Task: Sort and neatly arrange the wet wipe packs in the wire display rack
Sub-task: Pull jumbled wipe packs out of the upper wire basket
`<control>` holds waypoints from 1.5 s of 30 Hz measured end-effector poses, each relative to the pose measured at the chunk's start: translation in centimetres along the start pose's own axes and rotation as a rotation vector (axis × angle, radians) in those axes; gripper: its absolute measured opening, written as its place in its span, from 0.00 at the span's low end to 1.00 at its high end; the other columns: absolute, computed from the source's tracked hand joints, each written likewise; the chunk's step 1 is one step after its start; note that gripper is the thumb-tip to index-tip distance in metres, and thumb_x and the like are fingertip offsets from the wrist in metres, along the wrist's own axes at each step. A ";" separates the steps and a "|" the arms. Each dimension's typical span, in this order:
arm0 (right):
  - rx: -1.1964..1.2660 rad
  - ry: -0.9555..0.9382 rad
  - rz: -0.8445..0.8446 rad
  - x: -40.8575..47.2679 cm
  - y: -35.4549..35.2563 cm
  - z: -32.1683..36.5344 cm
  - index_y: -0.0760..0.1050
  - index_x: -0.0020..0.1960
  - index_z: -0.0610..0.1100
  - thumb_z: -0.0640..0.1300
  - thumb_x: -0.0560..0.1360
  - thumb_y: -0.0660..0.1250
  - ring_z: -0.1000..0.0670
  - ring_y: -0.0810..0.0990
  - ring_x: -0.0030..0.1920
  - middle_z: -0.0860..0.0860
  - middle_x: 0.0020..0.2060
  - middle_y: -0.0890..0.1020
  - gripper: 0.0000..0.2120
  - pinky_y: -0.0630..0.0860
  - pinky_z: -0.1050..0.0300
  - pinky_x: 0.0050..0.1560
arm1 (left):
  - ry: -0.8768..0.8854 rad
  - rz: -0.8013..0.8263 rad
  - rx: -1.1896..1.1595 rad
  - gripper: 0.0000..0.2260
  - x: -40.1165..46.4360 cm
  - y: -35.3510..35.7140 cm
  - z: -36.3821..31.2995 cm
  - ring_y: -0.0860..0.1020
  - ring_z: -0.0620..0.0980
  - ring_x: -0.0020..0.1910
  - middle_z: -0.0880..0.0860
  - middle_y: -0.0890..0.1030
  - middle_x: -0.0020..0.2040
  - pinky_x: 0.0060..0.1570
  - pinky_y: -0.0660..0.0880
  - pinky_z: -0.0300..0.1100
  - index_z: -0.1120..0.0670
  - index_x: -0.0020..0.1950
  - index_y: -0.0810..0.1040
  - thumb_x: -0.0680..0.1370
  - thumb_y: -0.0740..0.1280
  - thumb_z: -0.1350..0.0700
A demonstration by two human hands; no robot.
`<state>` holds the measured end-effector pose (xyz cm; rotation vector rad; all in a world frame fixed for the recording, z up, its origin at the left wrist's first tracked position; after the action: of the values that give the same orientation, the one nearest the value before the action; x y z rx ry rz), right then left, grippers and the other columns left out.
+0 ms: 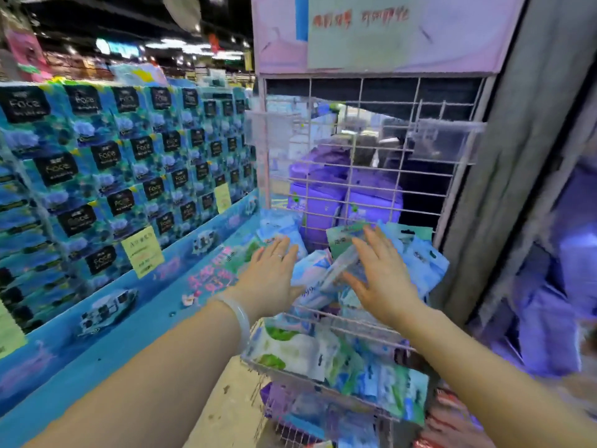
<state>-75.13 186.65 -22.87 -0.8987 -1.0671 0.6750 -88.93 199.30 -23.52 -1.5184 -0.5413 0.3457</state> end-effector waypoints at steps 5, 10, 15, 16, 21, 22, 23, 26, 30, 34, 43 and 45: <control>-0.036 0.179 -0.050 -1.9 -0.2 0.6 0.61 0.71 0.38 0.49 0.75 0.64 0.43 0.51 0.76 0.41 0.75 0.54 0.29 0.49 0.50 0.74 | 0.125 0.084 -0.035 0.36 1.9 -0.4 1.4 0.58 0.56 0.74 0.60 0.58 0.75 0.70 0.57 0.48 0.61 0.75 0.51 0.76 0.61 0.43; -0.118 0.333 -0.032 -5.1 0.2 0.4 0.58 0.72 0.39 0.49 0.76 0.62 0.43 0.49 0.76 0.41 0.75 0.51 0.29 0.48 0.51 0.74 | 0.207 0.131 -0.060 0.36 2.1 1.3 0.8 0.62 0.58 0.71 0.60 0.60 0.74 0.67 0.64 0.51 0.60 0.75 0.50 0.76 0.62 0.43; -0.131 0.365 -0.038 -5.4 0.4 0.9 0.60 0.71 0.37 0.47 0.75 0.64 0.41 0.51 0.75 0.38 0.74 0.54 0.28 0.48 0.51 0.74 | 0.268 0.012 -0.088 0.34 1.8 1.3 0.5 0.61 0.57 0.72 0.59 0.61 0.74 0.68 0.59 0.49 0.59 0.74 0.53 0.76 0.62 0.44; -0.124 0.366 -0.029 -5.4 0.6 1.1 0.60 0.71 0.37 0.47 0.75 0.64 0.41 0.50 0.75 0.38 0.74 0.54 0.28 0.48 0.50 0.73 | 0.279 -0.004 -0.094 0.34 1.8 1.3 0.5 0.60 0.57 0.72 0.60 0.59 0.74 0.69 0.58 0.49 0.59 0.74 0.54 0.76 0.62 0.44; -0.081 0.340 -0.017 -4.9 1.6 2.3 0.59 0.71 0.37 0.47 0.76 0.63 0.40 0.50 0.75 0.38 0.74 0.54 0.28 0.48 0.49 0.73 | 0.348 -0.053 -0.138 0.32 0.8 1.5 0.3 0.59 0.58 0.73 0.60 0.58 0.75 0.70 0.55 0.48 0.58 0.74 0.58 0.76 0.63 0.44; -0.068 0.331 -0.014 -4.8 1.9 2.5 0.59 0.71 0.37 0.46 0.76 0.63 0.40 0.50 0.75 0.38 0.74 0.54 0.28 0.48 0.48 0.73 | 0.370 -0.066 -0.136 0.32 0.5 1.6 0.1 0.59 0.57 0.73 0.60 0.59 0.75 0.70 0.54 0.47 0.59 0.73 0.58 0.75 0.64 0.44; -0.058 0.322 -0.008 -4.8 2.1 2.7 0.59 0.71 0.38 0.46 0.76 0.63 0.40 0.50 0.75 0.38 0.74 0.54 0.28 0.48 0.48 0.73 | 0.395 -0.084 -0.132 0.32 0.3 1.6 -0.1 0.60 0.57 0.73 0.61 0.60 0.74 0.70 0.54 0.47 0.59 0.73 0.60 0.75 0.64 0.45; -0.073 0.290 0.014 -4.6 2.9 2.9 0.59 0.72 0.38 0.47 0.76 0.63 0.40 0.50 0.75 0.39 0.75 0.54 0.28 0.50 0.46 0.74 | 0.450 -0.108 -0.125 0.31 -0.4 1.9 -0.7 0.63 0.59 0.71 0.62 0.64 0.72 0.68 0.56 0.48 0.61 0.71 0.62 0.74 0.66 0.46; -0.060 0.270 0.018 -4.6 3.4 2.9 0.59 0.72 0.38 0.48 0.76 0.63 0.41 0.50 0.75 0.40 0.75 0.53 0.29 0.48 0.48 0.74 | 0.403 -0.094 -0.165 0.35 -0.8 2.6 -1.1 0.58 0.57 0.74 0.62 0.59 0.75 0.71 0.53 0.48 0.60 0.74 0.57 0.74 0.66 0.46; -0.046 0.271 0.014 -4.7 3.3 2.2 0.59 0.72 0.39 0.48 0.76 0.63 0.42 0.50 0.76 0.41 0.75 0.53 0.29 0.49 0.48 0.74 | 0.258 -0.076 -0.210 0.36 -0.3 2.9 -0.5 0.54 0.56 0.75 0.60 0.55 0.76 0.72 0.51 0.48 0.60 0.75 0.52 0.75 0.63 0.44; 0.005 0.362 -0.051 -4.2 1.1 -0.8 0.57 0.73 0.41 0.49 0.76 0.62 0.43 0.49 0.75 0.42 0.75 0.53 0.29 0.49 0.50 0.73 | 0.247 -0.118 -0.291 0.31 1.4 2.0 -2.3 0.59 0.56 0.72 0.58 0.62 0.73 0.68 0.53 0.43 0.59 0.73 0.60 0.76 0.64 0.45; 0.004 0.382 -0.061 -4.2 0.6 -1.4 0.57 0.72 0.40 0.48 0.76 0.62 0.44 0.49 0.75 0.42 0.75 0.53 0.29 0.50 0.50 0.73 | 0.243 -0.163 -0.336 0.26 2.3 1.4 -3.7 0.65 0.57 0.67 0.59 0.68 0.68 0.65 0.57 0.44 0.60 0.69 0.66 0.76 0.65 0.48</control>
<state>-75.33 183.12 -25.54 -0.9430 -0.7477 0.4311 -84.89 197.44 -24.56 -1.7955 -0.5432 -0.0613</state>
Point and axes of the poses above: each hand's wrist, its own x-axis towards the middle knuckle, its own y-axis out of the palm, z = x × y, the point moved 3 cm from there along x, towards the middle knuckle
